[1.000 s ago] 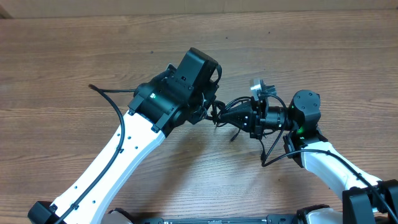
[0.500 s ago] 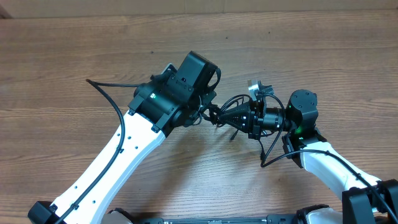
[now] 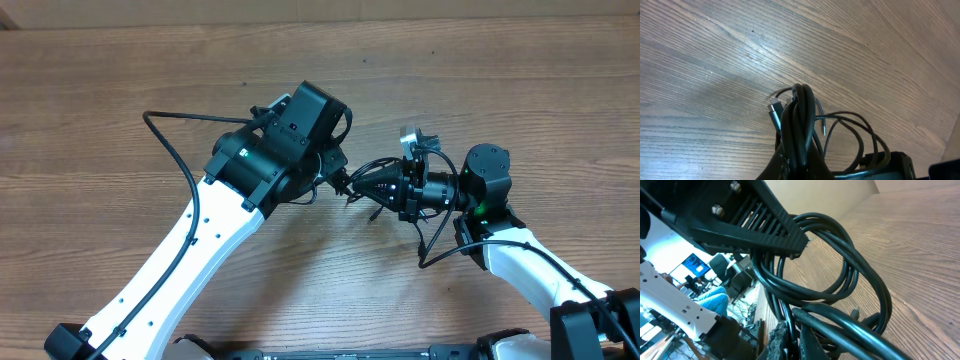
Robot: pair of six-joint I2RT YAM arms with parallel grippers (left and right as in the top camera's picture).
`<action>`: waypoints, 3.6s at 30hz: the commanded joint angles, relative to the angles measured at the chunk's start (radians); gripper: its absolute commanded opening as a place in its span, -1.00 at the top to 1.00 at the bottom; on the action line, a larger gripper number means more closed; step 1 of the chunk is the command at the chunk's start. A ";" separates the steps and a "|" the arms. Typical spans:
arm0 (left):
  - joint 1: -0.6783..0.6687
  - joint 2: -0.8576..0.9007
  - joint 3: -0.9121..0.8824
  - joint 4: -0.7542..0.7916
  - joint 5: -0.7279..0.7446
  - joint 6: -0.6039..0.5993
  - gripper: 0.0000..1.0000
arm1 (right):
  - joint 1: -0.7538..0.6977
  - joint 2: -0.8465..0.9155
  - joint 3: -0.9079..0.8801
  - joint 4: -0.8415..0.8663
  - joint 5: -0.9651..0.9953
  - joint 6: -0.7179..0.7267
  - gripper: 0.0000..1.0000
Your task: Untangle cables
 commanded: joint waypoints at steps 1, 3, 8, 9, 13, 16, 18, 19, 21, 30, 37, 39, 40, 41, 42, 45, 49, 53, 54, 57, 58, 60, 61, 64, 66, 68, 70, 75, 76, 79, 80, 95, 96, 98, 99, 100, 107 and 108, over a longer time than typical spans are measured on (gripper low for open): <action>0.002 -0.006 0.011 -0.027 0.043 0.164 0.92 | -0.018 -0.006 0.004 -0.029 0.142 0.012 0.92; 0.002 -0.006 0.011 -0.029 0.042 0.261 0.91 | -0.018 -0.006 0.004 -0.046 0.157 0.012 0.92; 0.004 -0.006 0.011 -0.025 0.031 0.334 0.91 | -0.018 -0.006 0.004 -0.052 0.156 0.013 0.93; 0.004 -0.006 0.011 -0.026 0.016 0.350 0.91 | -0.018 -0.006 0.004 -0.054 0.156 0.013 0.92; 0.004 -0.006 0.011 -0.034 -0.044 0.362 0.91 | -0.018 -0.006 0.004 -0.069 0.154 0.013 0.93; 0.004 -0.006 0.011 -0.050 -0.108 0.360 0.92 | -0.018 -0.006 0.004 -0.069 0.154 0.013 0.92; 0.004 -0.006 0.011 -0.060 -0.153 0.360 0.91 | -0.018 -0.006 0.004 -0.070 0.154 0.014 0.93; 0.004 -0.006 0.011 -0.062 -0.171 0.360 0.92 | -0.018 -0.006 0.004 -0.071 0.153 0.015 0.92; 0.004 -0.006 0.011 -0.064 -0.212 0.352 0.92 | -0.019 -0.006 0.004 -0.071 0.154 0.037 0.93; 0.004 -0.006 0.011 -0.047 -0.222 0.255 0.92 | -0.018 -0.006 0.004 -0.067 0.122 0.039 0.92; 0.004 -0.006 0.011 -0.016 -0.163 -0.024 0.91 | -0.018 -0.006 0.004 -0.003 -0.009 0.027 0.66; 0.004 -0.006 0.011 -0.014 -0.160 -0.154 0.86 | -0.018 -0.006 0.004 0.035 -0.069 0.027 0.47; 0.004 -0.006 0.011 -0.016 -0.159 -0.259 0.81 | -0.018 -0.006 0.004 0.050 -0.103 0.027 0.33; 0.004 -0.006 0.011 -0.015 -0.152 -0.315 0.81 | -0.018 -0.006 0.004 0.053 -0.117 0.027 0.28; 0.004 -0.006 0.011 -0.015 -0.141 -0.368 0.80 | -0.018 -0.006 0.004 0.053 -0.126 0.027 0.22; 0.004 -0.006 0.011 -0.014 -0.087 -0.504 0.83 | -0.018 -0.006 0.004 0.052 -0.127 0.027 0.12; 0.004 -0.006 0.011 0.011 -0.047 -0.602 0.92 | -0.017 -0.006 0.004 0.049 -0.126 0.027 0.11; 0.004 -0.006 0.011 0.075 -0.047 -0.708 0.91 | -0.017 -0.006 0.004 0.049 -0.125 0.027 0.12; 0.004 -0.006 0.011 0.097 -0.045 -0.733 0.92 | -0.017 -0.006 0.004 0.049 -0.124 0.027 0.12; 0.004 -0.006 0.011 0.163 -0.035 -0.763 0.91 | -0.017 -0.006 0.004 0.043 -0.088 0.028 0.12; 0.004 -0.006 0.011 0.179 -0.036 -0.769 0.91 | -0.017 -0.006 0.004 0.041 -0.068 0.028 0.12; 0.005 -0.006 0.011 0.205 -0.039 -0.792 0.92 | -0.018 -0.006 0.004 0.033 -0.036 0.028 0.12; 0.005 -0.006 0.011 0.211 -0.042 -0.806 0.92 | -0.018 -0.006 0.004 0.029 -0.026 0.028 0.12; 0.005 -0.006 0.011 0.215 -0.050 -0.901 0.92 | -0.018 -0.006 0.004 0.000 0.020 0.028 0.13; 0.005 -0.006 0.011 0.222 -0.063 -0.944 0.91 | -0.018 -0.006 0.004 -0.027 0.043 0.029 0.18; 0.005 -0.006 0.011 0.230 -0.074 -0.943 0.92 | -0.018 -0.006 0.004 -0.067 0.061 0.029 0.24; 0.005 -0.006 0.011 0.216 -0.073 -0.942 0.92 | -0.018 -0.006 0.004 -0.104 0.085 0.028 0.28; 0.003 -0.006 0.011 0.122 -0.071 -0.942 0.91 | -0.018 -0.006 0.004 -0.128 0.178 0.028 0.40; 0.003 -0.006 0.011 0.100 -0.077 -0.942 0.91 | -0.018 -0.006 0.004 -0.128 0.183 0.028 0.40; 0.005 -0.006 0.011 0.066 -0.100 -0.942 0.92 | -0.018 -0.006 0.004 -0.127 0.216 0.028 0.27; 0.005 -0.006 0.011 0.067 -0.099 -0.942 0.91 | -0.018 -0.006 0.004 -0.127 0.230 0.028 0.26; 0.002 -0.006 0.011 0.064 -0.088 -0.930 0.92 | -0.015 -0.006 0.004 -0.030 0.186 0.033 0.13; 0.002 -0.006 0.011 0.065 -0.087 -0.930 0.92 | -0.014 -0.006 0.004 -0.016 0.168 0.032 0.13; 0.003 -0.006 0.011 0.069 -0.088 -0.930 0.91 | -0.008 -0.006 0.004 -0.010 0.159 0.032 0.12; 0.003 -0.006 0.011 0.075 -0.088 -0.930 0.92 | -0.003 -0.006 0.004 -0.010 0.160 0.032 0.12; 0.002 -0.006 0.011 0.082 -0.088 -0.930 0.91 | 0.003 -0.006 0.004 -0.010 0.160 0.031 0.11; 0.003 -0.006 0.011 0.088 -0.088 -0.930 0.92 | 0.050 -0.006 0.004 0.068 0.164 0.032 0.09; 0.002 -0.006 0.011 0.088 -0.088 -0.930 0.92 | 0.056 -0.006 0.004 0.079 0.164 0.032 0.09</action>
